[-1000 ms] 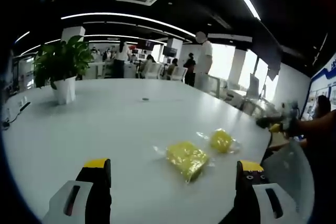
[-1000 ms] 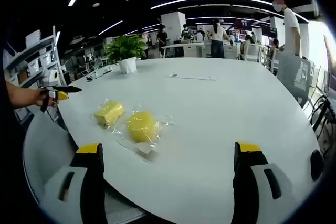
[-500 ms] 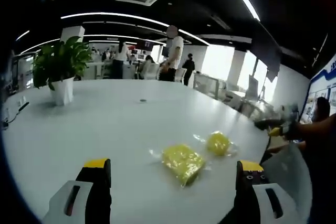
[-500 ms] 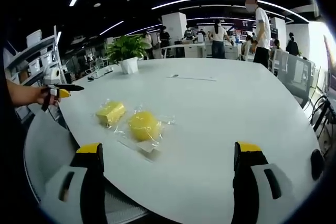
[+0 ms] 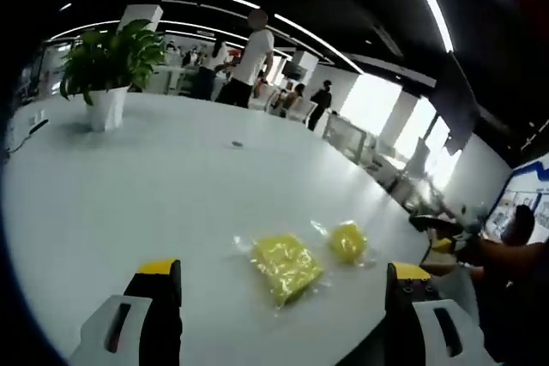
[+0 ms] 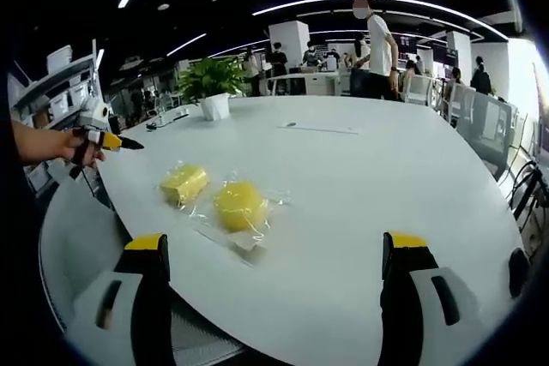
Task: Compare the silicone blocks by pressing each to a similar depth, holding the contact briefly, and releasing to observe deformation and rebound differences across the visible hardness samples.
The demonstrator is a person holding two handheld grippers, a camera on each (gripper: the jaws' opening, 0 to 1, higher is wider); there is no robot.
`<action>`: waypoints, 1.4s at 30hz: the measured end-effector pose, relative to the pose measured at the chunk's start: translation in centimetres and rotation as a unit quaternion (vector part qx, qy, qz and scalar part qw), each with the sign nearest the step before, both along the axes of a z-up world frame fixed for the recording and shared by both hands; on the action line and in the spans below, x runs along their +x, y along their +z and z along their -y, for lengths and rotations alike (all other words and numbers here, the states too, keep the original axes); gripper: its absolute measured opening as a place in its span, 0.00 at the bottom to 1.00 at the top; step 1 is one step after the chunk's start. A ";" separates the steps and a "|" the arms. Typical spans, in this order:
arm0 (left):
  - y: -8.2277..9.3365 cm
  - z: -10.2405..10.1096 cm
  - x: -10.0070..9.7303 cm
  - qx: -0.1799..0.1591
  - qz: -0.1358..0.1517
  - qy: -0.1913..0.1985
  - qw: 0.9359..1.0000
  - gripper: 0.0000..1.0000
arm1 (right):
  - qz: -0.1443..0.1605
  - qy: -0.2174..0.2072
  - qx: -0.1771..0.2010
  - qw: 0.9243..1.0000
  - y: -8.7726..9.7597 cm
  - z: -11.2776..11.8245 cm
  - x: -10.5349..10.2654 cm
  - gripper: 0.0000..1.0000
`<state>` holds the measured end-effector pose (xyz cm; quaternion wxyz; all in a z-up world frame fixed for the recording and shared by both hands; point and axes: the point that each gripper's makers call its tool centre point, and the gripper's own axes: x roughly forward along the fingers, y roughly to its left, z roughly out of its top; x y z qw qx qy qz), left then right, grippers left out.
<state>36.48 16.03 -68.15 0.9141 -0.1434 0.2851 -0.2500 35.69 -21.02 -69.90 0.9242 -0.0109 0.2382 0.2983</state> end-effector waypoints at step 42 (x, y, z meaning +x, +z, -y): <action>-9.6 6.0 4.1 -0.130 -0.289 -0.004 0.949 0.56 | 0.000 -0.010 0.023 1.000 -1.0 -1.5 0.0 0.96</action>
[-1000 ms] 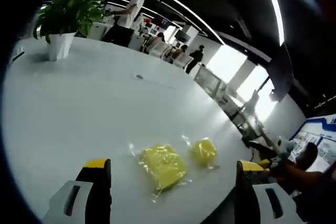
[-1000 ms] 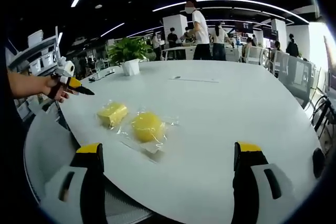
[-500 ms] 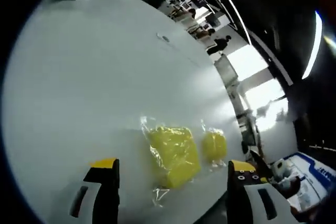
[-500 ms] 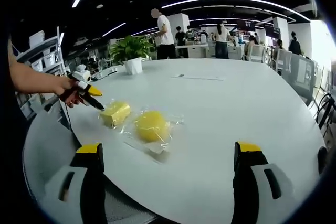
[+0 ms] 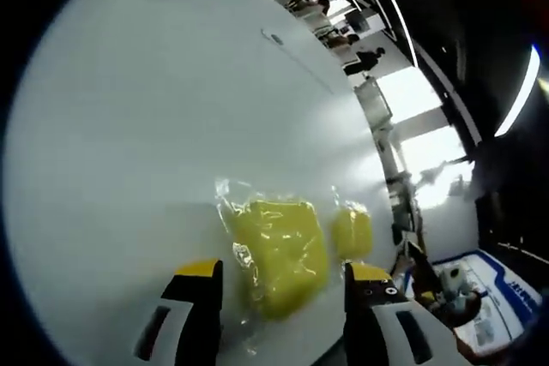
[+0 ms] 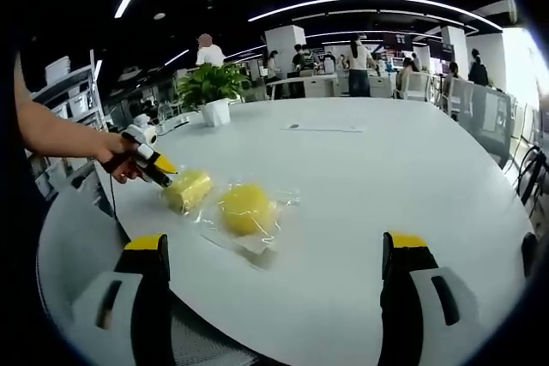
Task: Compare the silicone blocks by pressing each to a similar depth, holding the contact briefly, and releasing to observe deformation and rebound differences across the visible hardness samples.
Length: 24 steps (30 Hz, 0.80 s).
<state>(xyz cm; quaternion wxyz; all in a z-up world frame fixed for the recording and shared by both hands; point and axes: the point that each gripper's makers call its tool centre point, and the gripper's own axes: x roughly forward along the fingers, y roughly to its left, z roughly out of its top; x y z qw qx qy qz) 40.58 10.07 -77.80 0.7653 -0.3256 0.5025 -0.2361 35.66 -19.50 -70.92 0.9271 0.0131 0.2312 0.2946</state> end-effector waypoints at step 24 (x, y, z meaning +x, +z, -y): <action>-2.2 -0.6 -0.1 0.066 0.041 -0.027 0.997 0.07 | -0.007 -0.001 -0.004 1.000 -0.6 -0.6 -0.3 0.96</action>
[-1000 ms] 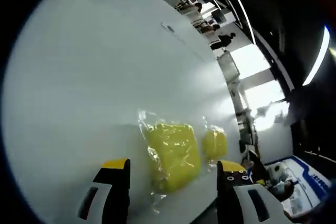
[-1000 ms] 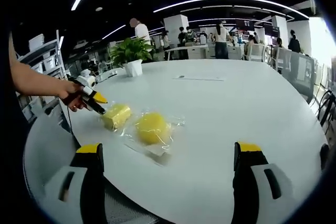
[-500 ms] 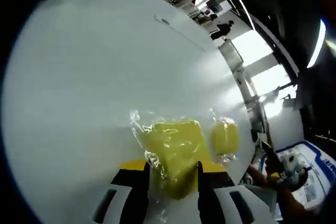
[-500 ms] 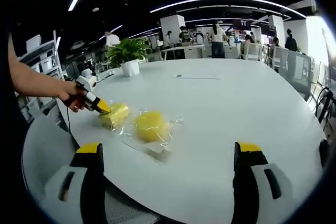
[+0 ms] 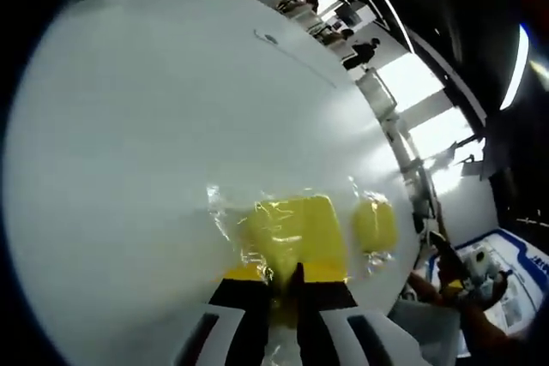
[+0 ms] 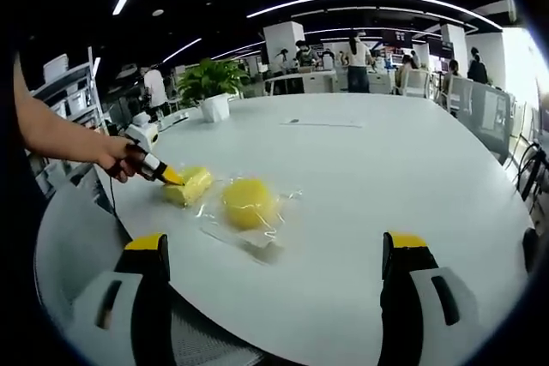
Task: Compare the silicone blocks by pressing each to a similar depth, holding the contact briefly, and releasing to observe deformation and rebound differences across the visible hardness samples.
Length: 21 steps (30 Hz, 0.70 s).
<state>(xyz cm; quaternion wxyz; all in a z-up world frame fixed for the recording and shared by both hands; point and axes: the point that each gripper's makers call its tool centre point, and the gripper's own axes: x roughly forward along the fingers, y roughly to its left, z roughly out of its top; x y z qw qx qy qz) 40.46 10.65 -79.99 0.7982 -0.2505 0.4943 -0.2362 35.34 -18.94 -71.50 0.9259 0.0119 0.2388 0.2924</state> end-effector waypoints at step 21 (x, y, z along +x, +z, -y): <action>-0.2 0.2 -0.1 0.011 -0.020 -0.024 0.999 0.00 | -0.003 -0.017 0.003 1.000 0.4 0.8 0.3 0.96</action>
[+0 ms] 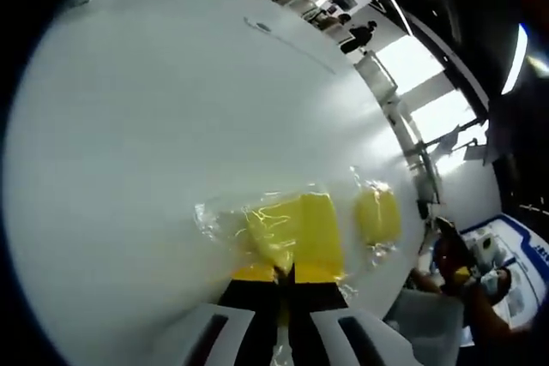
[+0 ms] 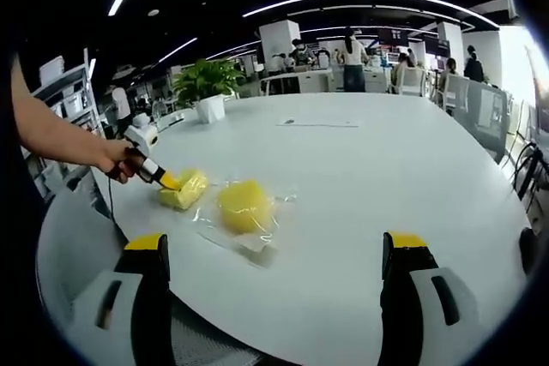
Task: Compare the silicone blocks by pressing each to a similar depth, holding the contact briefly, and releasing to observe deformation and rebound differences across the visible hardness samples.
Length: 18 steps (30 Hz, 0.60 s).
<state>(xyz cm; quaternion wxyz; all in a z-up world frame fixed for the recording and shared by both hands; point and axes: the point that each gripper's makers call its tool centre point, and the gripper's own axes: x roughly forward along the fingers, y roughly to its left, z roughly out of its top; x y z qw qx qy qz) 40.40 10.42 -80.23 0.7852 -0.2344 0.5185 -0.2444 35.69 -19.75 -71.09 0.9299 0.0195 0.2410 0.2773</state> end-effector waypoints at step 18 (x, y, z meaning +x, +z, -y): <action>3.5 1.3 -0.2 -0.011 0.113 -0.026 0.993 0.00 | 0.000 0.024 0.010 1.000 0.1 -1.2 -0.9 0.96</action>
